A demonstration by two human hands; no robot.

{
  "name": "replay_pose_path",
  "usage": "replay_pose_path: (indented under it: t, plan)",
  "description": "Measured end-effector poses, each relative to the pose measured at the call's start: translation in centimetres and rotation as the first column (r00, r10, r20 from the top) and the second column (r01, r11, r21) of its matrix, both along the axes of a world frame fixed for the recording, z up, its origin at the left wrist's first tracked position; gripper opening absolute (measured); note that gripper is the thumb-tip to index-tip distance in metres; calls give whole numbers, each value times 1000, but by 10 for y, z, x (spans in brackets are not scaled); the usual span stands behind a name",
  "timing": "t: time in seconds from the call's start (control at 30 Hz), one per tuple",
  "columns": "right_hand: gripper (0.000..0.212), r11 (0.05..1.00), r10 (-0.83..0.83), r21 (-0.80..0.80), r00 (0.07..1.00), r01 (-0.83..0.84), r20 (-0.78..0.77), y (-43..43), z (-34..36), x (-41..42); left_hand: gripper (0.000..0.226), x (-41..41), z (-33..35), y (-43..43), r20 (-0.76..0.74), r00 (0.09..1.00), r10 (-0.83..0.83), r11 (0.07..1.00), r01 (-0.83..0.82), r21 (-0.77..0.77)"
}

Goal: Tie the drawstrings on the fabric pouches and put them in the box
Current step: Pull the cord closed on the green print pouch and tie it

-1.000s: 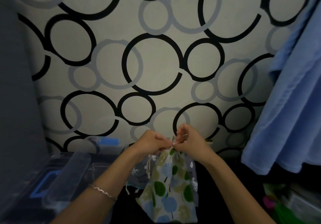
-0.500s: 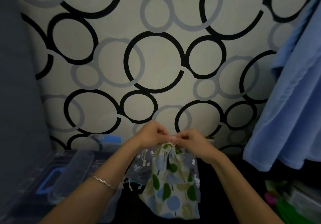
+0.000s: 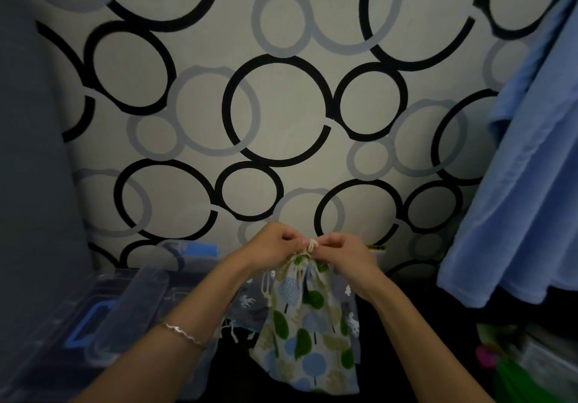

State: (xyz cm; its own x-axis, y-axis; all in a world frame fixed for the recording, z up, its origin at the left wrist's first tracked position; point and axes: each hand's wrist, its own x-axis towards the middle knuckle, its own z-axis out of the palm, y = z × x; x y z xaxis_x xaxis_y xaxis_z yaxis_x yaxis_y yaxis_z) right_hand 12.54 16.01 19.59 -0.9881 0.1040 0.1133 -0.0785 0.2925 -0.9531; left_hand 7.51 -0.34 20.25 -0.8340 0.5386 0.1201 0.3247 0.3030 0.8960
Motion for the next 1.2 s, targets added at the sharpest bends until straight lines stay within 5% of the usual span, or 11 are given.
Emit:
replay_pose_path:
  t: [0.23,0.33,0.57,0.8,1.0,1.2]
  plan:
    - [22,970,-141,152,945,192,-296,-9,-7,5,24,1,2,1,129,991,21,998,-28,55]
    - [11,952,-94,238,926,191,-366,-5,-10,4,21,0,-1,0,215,976,33,994,-55,97]
    - [8,986,-135,53,949,157,-286,-4,-13,4,27,-1,-1,4,381,924,21,982,-91,166]
    - [15,986,-107,97,963,134,-246,-3,-13,6,22,-2,0,2,476,879,-30,982,-63,177]
    - [36,979,-9,-204,1000,7,-7,13,-8,-2,8,-4,7,-7,200,980,21,1000,-20,-8]
    - [41,984,97,-154,994,-89,45,36,-9,7,7,-9,7,-18,-10,1000,9,997,-10,-77]
